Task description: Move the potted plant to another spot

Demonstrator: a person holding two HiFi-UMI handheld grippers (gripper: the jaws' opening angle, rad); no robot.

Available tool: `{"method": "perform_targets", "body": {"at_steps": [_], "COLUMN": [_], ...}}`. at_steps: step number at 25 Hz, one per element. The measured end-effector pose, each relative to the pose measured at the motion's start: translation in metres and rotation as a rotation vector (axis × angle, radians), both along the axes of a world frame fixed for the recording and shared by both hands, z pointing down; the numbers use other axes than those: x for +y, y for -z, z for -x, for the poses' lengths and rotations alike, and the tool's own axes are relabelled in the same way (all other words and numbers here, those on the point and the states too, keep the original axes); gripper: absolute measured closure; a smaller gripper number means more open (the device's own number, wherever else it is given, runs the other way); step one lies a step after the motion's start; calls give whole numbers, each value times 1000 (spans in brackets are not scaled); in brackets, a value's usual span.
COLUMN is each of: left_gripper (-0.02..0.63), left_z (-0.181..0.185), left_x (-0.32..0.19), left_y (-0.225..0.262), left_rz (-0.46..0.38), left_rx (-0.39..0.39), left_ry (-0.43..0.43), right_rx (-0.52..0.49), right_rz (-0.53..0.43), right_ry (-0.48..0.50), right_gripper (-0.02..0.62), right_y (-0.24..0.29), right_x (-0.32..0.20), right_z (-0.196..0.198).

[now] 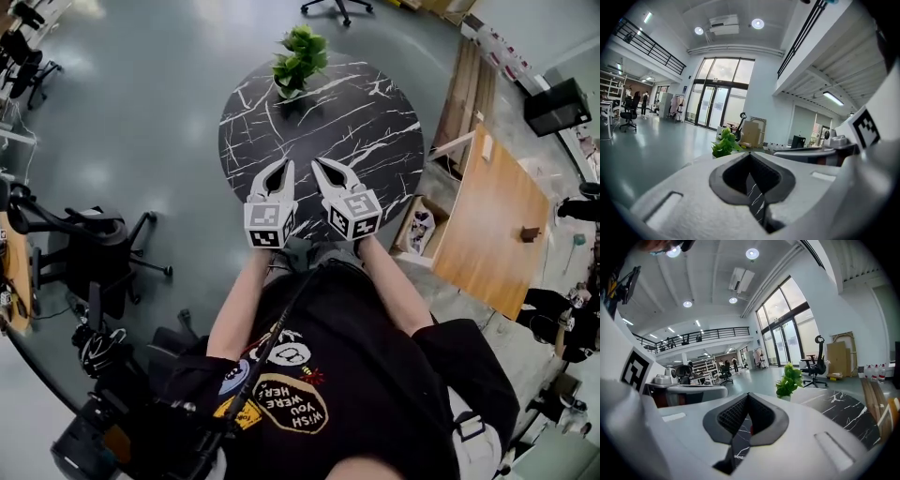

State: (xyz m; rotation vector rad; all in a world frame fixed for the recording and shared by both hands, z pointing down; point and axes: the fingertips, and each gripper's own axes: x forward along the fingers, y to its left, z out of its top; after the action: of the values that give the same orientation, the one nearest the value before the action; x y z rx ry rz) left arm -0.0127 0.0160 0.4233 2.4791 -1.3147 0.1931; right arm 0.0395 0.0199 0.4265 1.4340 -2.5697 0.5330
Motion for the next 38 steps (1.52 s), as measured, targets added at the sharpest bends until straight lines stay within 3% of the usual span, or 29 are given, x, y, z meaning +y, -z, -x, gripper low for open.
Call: {"method": "perform_targets", "body": {"at_steps": [8, 15, 19, 22, 27, 29, 33, 38], "left_gripper": [603, 603, 603, 603, 603, 603, 603, 603], "left_z": [-16, -32, -17, -6, 1, 3, 8, 11], "left_x": [-65, -134, -183, -208, -244, -256, -273, -284], "left_y": [-49, -128, -163, -184, -205, -208, -204, -196], "left_rz": [21, 79, 94, 112, 108, 102, 90, 77], "left_rx": [-43, -64, -101, -84, -101, -106, -76, -33], "left_ry": [8, 70, 123, 149, 119, 111, 116, 123], "right_rx": [43, 76, 107, 127, 194, 210, 216, 221], "right_rz": [38, 95, 85, 92, 77, 78, 93, 80], "right_ry": [10, 72, 89, 53, 26, 5, -22, -27], "right_gripper": [592, 591, 488, 408, 385, 327, 138, 46], "right_y": [-54, -142, -179, -212, -259, -269, -285, -285], "right_x": [-65, -138, -189, -228, -286, -301, -323, -359], "right_z": [-15, -32, -25, -22, -10, -10, -10, -5]}}
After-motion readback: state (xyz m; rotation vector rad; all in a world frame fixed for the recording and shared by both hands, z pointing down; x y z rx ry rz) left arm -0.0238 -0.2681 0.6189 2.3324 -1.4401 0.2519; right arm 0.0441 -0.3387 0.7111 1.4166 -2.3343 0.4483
